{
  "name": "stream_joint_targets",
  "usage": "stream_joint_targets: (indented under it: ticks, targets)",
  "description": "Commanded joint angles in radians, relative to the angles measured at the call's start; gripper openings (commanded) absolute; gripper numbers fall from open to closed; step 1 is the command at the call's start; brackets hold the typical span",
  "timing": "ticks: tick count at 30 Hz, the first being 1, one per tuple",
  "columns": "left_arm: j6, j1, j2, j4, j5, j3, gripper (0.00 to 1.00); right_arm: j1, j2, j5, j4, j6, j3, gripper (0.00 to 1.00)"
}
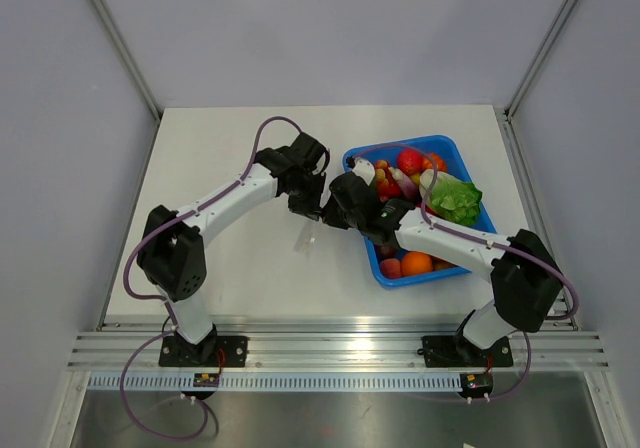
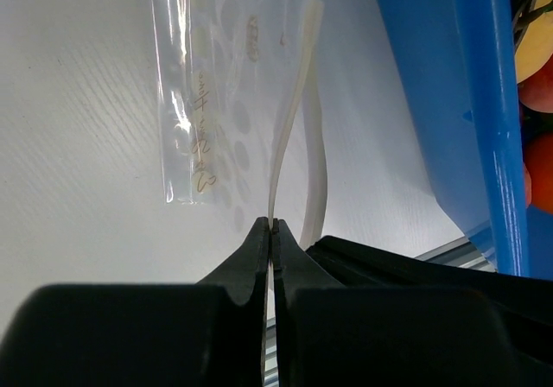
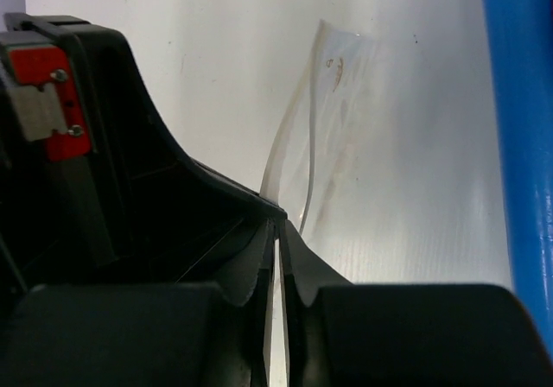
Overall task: Place the food in the zip-top bag and seal the zipper
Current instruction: Open the zipper of the food storage bag at the center of the board.
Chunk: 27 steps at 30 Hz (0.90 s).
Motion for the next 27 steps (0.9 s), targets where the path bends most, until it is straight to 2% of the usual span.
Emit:
stream_joint_targets:
  ticks: [1, 14, 21, 27]
  targets:
    - [-0.002, -0.005, -0.022, 0.009, -0.019, 0.041, 0.00, 0.006, 0.018, -0.005, 0.020, 0.005, 0.036, 0.11]
    - [0.007, -0.005, -0.077, -0.003, 0.013, 0.051, 0.00, -0.024, 0.090, 0.023, 0.031, -0.011, 0.092, 0.07]
    - [0.007, -0.006, -0.081, -0.003, 0.026, 0.062, 0.00, -0.051, 0.166, -0.118, 0.088, 0.015, 0.145, 0.08]
    - [0.015, -0.005, -0.094, -0.003, -0.010, 0.062, 0.00, -0.053, 0.196, -0.162, 0.124, 0.072, 0.086, 0.12]
